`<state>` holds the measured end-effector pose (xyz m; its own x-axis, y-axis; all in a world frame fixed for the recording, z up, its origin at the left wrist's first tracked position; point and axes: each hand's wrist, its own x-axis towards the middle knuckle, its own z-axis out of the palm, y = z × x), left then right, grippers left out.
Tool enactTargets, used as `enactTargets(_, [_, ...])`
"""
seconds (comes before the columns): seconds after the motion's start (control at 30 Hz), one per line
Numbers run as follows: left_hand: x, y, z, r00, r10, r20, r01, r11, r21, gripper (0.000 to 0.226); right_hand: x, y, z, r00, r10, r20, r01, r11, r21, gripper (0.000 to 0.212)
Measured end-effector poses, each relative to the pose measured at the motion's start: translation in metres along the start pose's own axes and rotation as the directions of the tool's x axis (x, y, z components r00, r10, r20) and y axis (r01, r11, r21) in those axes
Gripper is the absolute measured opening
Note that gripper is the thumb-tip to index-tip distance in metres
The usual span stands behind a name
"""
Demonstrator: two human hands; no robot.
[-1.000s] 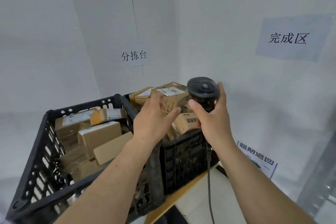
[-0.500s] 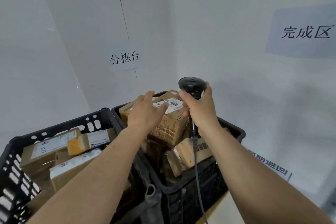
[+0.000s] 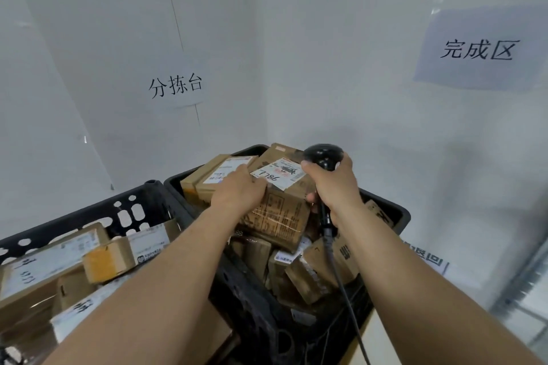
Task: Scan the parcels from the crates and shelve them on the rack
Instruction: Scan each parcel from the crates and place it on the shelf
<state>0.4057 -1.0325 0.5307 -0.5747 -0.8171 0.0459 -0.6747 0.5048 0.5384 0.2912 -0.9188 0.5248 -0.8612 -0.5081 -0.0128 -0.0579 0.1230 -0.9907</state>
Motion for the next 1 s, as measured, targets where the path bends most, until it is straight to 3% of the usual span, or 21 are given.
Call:
enactTargets(0.17, [0.001, -0.004, 0.002, 1.000, -0.024, 0.003, 0.024, 0.986, -0.163, 0.052, -0.004, -0.003, 0.008, 0.998, 0.040, -0.050, -0.044, 0.996, -0.080, 0.093])
enactTargets(0.3, [-0.004, -0.006, 0.003, 0.995, -0.058, -0.076, 0.036, 0.963, -0.266, 0.040, -0.012, -0.007, 0.009, 0.996, 0.048, -0.074, -0.050, 0.998, -0.034, 0.090])
enactTargets(0.53, [-0.030, -0.014, -0.013, 0.975, -0.057, -0.214, -0.068, 0.841, -0.536, 0.028, -0.045, -0.019, 0.008, 0.986, -0.153, -0.071, 0.150, 0.987, -0.054, 0.067])
enactTargets(0.67, [-0.055, -0.019, -0.037, 0.955, -0.015, -0.297, -0.138, 0.864, -0.485, 0.055, -0.081, -0.039, 0.006, 0.952, -0.304, -0.019, 0.301, 0.948, -0.099, 0.073])
enactTargets(1.0, [-0.177, -0.054, -0.077, 0.882, -0.084, -0.464, -0.104, 0.925, -0.367, 0.052, -0.181, -0.034, 0.008, 0.907, -0.374, 0.195, 0.372, 0.927, 0.048, 0.084])
